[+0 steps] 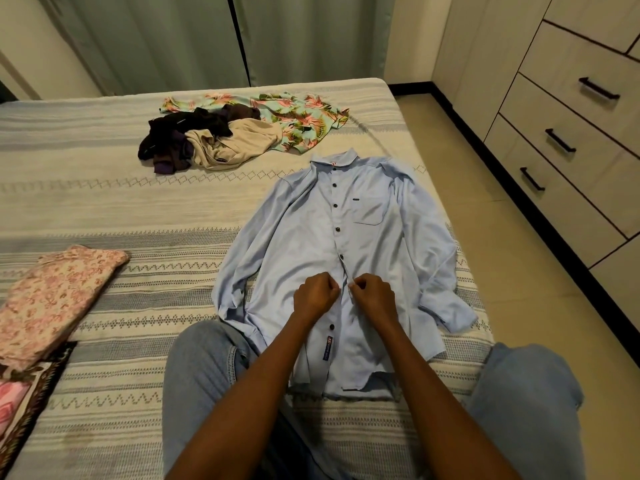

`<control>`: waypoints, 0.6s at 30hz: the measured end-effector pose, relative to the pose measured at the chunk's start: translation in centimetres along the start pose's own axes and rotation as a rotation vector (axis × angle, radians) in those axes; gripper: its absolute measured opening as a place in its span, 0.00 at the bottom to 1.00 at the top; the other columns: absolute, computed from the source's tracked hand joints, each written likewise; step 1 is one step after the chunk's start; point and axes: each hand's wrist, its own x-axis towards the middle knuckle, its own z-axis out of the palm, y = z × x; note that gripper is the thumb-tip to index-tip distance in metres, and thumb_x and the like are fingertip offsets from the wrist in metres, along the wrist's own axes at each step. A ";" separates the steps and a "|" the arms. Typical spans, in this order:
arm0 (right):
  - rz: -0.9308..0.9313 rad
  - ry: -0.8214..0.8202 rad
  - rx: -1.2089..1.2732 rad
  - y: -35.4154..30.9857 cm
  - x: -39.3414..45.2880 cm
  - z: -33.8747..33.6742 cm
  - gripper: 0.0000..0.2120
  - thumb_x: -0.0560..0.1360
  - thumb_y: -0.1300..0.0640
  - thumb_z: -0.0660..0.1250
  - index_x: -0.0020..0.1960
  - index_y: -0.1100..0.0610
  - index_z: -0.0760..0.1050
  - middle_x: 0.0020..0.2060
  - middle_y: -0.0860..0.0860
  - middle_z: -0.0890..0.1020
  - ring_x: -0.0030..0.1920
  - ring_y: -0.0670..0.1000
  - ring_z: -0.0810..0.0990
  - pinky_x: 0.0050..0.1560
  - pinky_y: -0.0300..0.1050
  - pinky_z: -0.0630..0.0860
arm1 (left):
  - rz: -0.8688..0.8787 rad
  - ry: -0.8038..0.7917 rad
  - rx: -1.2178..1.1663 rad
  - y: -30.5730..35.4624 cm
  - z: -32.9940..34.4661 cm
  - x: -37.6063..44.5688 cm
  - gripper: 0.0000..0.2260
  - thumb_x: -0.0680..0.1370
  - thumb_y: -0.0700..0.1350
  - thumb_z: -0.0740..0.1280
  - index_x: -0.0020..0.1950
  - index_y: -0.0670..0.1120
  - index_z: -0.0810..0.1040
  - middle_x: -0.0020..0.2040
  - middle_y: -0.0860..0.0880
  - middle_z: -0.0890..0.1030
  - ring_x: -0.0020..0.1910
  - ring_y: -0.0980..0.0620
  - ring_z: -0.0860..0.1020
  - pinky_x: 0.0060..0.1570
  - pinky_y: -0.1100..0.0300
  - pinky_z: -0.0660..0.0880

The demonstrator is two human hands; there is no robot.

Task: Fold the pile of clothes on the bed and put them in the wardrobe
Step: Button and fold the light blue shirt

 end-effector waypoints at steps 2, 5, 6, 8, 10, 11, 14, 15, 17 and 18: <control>0.024 0.004 0.036 -0.1 -0.1 0.1 0.10 0.78 0.49 0.67 0.50 0.54 0.81 0.45 0.52 0.85 0.48 0.54 0.82 0.46 0.43 0.71 | -0.075 -0.037 -0.176 -0.1 -0.2 0.4 0.04 0.76 0.47 0.68 0.45 0.47 0.81 0.45 0.50 0.83 0.45 0.50 0.80 0.41 0.58 0.73; -0.005 0.012 0.049 -0.2 -0.4 0.3 0.10 0.78 0.48 0.68 0.52 0.54 0.80 0.46 0.52 0.85 0.48 0.54 0.82 0.48 0.45 0.75 | -0.092 -0.089 -0.351 -0.3 -0.3 0.7 0.05 0.76 0.43 0.70 0.41 0.46 0.84 0.39 0.50 0.83 0.36 0.53 0.80 0.34 0.62 0.74; -0.025 0.011 0.040 -0.2 -0.5 0.4 0.11 0.78 0.48 0.67 0.53 0.54 0.80 0.46 0.52 0.85 0.49 0.55 0.82 0.49 0.47 0.77 | -0.096 -0.102 -0.404 -0.3 -0.4 0.6 0.07 0.77 0.42 0.70 0.39 0.47 0.83 0.35 0.50 0.82 0.31 0.54 0.78 0.29 0.63 0.73; -0.081 0.009 0.016 -0.3 -0.8 0.5 0.11 0.79 0.49 0.66 0.54 0.55 0.80 0.47 0.53 0.85 0.49 0.55 0.82 0.50 0.48 0.77 | -0.116 -0.121 -0.498 -0.4 -0.4 0.6 0.10 0.77 0.40 0.70 0.36 0.47 0.81 0.31 0.49 0.79 0.25 0.54 0.75 0.25 0.63 0.71; -0.133 0.014 0.000 -0.4 -1.0 0.6 0.10 0.79 0.50 0.66 0.54 0.55 0.80 0.49 0.52 0.85 0.50 0.54 0.82 0.50 0.47 0.77 | -0.126 -0.142 -0.581 -0.5 -0.3 0.5 0.10 0.77 0.37 0.69 0.36 0.46 0.81 0.32 0.46 0.79 0.26 0.53 0.75 0.26 0.62 0.73; -0.149 0.017 -0.004 -0.4 -1.1 0.6 0.10 0.79 0.50 0.66 0.54 0.55 0.80 0.49 0.52 0.85 0.50 0.54 0.82 0.50 0.47 0.76 | -0.123 -0.154 -0.616 -0.5 -0.2 0.5 0.10 0.77 0.36 0.69 0.37 0.45 0.81 0.34 0.44 0.80 0.27 0.52 0.76 0.27 0.61 0.74; -0.156 0.026 0.006 -0.3 -1.2 0.7 0.09 0.79 0.52 0.66 0.54 0.54 0.81 0.49 0.52 0.85 0.50 0.54 0.82 0.51 0.49 0.77 | -0.123 -0.176 -0.688 -0.7 0.0 0.5 0.09 0.77 0.33 0.67 0.39 0.42 0.81 0.37 0.40 0.81 0.28 0.51 0.76 0.29 0.60 0.75; -0.154 0.026 0.012 -0.3 -1.2 0.7 0.09 0.79 0.52 0.66 0.54 0.54 0.81 0.49 0.52 0.85 0.50 0.54 0.82 0.51 0.49 0.77 | -0.126 -0.180 -0.709 -0.7 0.0 0.5 0.09 0.78 0.33 0.66 0.39 0.41 0.81 0.37 0.40 0.80 0.28 0.52 0.75 0.29 0.61 0.75; -0.155 0.033 0.016 -0.2 -1.2 0.6 0.09 0.79 0.53 0.66 0.55 0.54 0.81 0.50 0.52 0.85 0.50 0.54 0.82 0.50 0.47 0.76 | -0.142 -0.186 -0.760 -0.7 0.0 0.5 0.09 0.78 0.32 0.66 0.41 0.40 0.81 0.36 0.41 0.80 0.27 0.53 0.75 0.29 0.63 0.75; -0.158 0.036 0.019 -0.2 -1.2 0.6 0.09 0.79 0.53 0.66 0.54 0.55 0.81 0.49 0.52 0.85 0.50 0.54 0.83 0.50 0.47 0.76 | -0.152 -0.188 -0.788 -0.8 0.0 0.5 0.09 0.78 0.31 0.65 0.41 0.39 0.81 0.35 0.42 0.79 0.27 0.53 0.74 0.29 0.63 0.75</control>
